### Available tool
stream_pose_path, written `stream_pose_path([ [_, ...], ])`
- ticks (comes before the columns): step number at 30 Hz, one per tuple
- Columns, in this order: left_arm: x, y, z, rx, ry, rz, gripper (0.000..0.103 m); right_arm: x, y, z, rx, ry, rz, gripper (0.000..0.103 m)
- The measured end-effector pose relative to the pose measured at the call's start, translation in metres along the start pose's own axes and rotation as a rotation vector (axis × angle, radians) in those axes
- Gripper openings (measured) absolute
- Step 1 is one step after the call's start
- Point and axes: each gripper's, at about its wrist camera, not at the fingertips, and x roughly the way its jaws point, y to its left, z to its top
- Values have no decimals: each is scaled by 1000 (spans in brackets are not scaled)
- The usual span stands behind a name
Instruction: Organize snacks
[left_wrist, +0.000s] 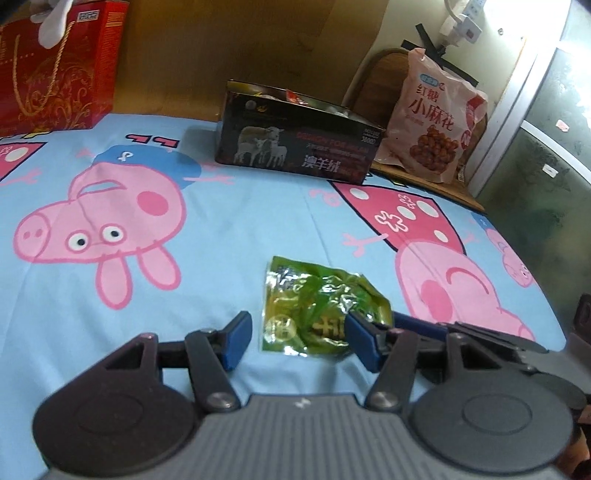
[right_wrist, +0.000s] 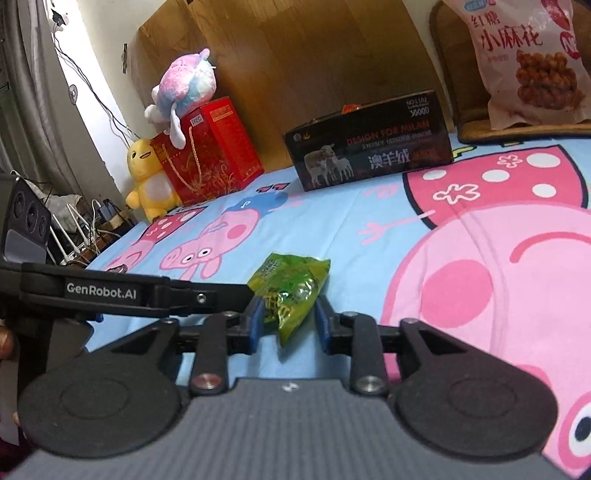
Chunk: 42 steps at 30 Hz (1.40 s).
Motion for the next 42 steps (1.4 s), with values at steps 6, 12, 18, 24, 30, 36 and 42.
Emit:
stream_pose_path([
  [6, -5, 4, -1, -15, -9, 52, 60, -2, 1, -1, -9, -19, -11, 40],
  [12, -6, 8, -2, -7, -19, 86, 61, -3, 1, -2, -12, -22, -13, 40],
  [18, -5, 8, -4, 12, -29, 89, 64, -4, 0, -2, -2, -22, -12, 40],
  [24, -4, 5, -7, 40, -39, 80, 72, -4, -1, -2, 11, -23, -9, 43],
  [30, -4, 6, -8, 49, -51, 70, 73, -5, -5, -1, 48, -20, 2, 43],
  [36, -5, 6, -10, 63, -61, 65, 75, -5, -9, -1, 83, -18, 13, 43],
  [42, -4, 7, -11, 66, -64, 53, 78, -6, -10, -1, 100, -16, 18, 43],
])
